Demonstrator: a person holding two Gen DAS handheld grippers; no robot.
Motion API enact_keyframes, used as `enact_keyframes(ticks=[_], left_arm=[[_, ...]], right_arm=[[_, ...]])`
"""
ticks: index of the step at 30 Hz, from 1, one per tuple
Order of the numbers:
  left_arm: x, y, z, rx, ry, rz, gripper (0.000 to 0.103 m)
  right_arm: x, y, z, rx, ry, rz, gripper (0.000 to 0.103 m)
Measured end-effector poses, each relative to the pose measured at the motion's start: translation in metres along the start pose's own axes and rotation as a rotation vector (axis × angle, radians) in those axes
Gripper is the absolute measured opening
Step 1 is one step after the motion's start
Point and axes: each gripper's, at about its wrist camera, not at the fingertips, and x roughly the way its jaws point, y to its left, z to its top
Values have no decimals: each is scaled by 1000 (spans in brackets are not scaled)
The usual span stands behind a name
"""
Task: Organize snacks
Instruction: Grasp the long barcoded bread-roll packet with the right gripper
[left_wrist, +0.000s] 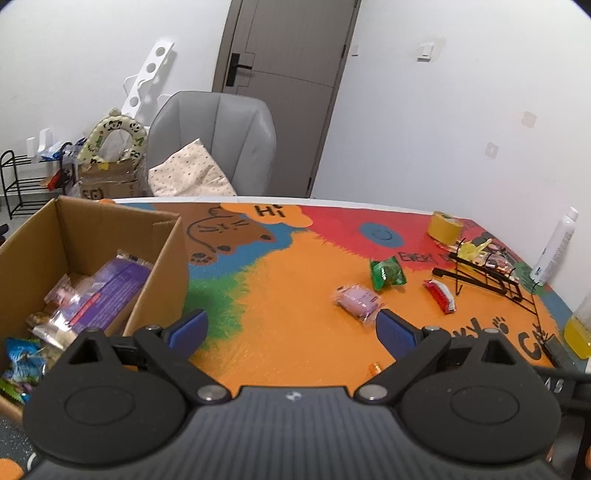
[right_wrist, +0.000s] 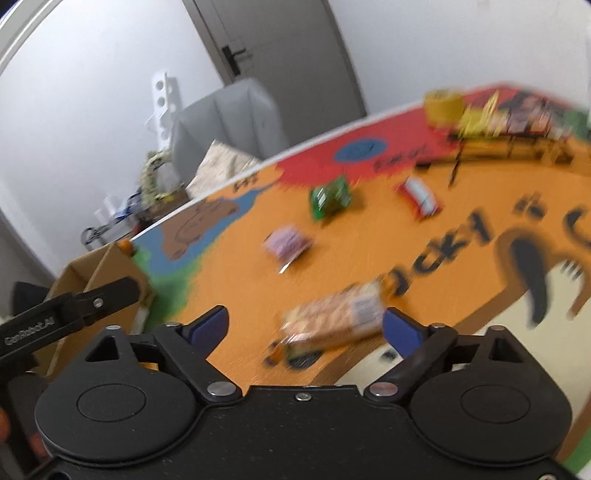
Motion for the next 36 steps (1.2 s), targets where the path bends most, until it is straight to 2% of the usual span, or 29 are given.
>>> enact_keyframes(ticks=[2,6,12,15,19,22,25,28,33,36], left_arm=[[-2,1,-2,6,1,4,97],[-6,1,-5,4,-22,-5,97],[-2,-3,-11,29,-3,-15,97],[2,0,-11,14,10,-11,97],[7,-2,-11,28,3,-5,97],[12,-5,-11,24,20,-37,97],[19,-10,-12,37,29,-47,97],[26,-13,-12,43,42,-51,97],[39,-20,-11,44,61,-51,97],[45,-28,-9,62,61,-55,97]], right_arm=[[6,2,-3,12,20,21,87],[25,6,-5,26,41,-21,87],[46,10,-7,55,62,-60,85],[50,10,-8,49,49,-81,79],[52,5,-2,57,45,-103,66],[54,2,3,67,48,-110,60],[55,1,3,47,40,-129,46],[54,-6,5,61,47,-95,36],[48,-18,10,62,36,-106,30],[42,-24,12,53,23,-116,23]])
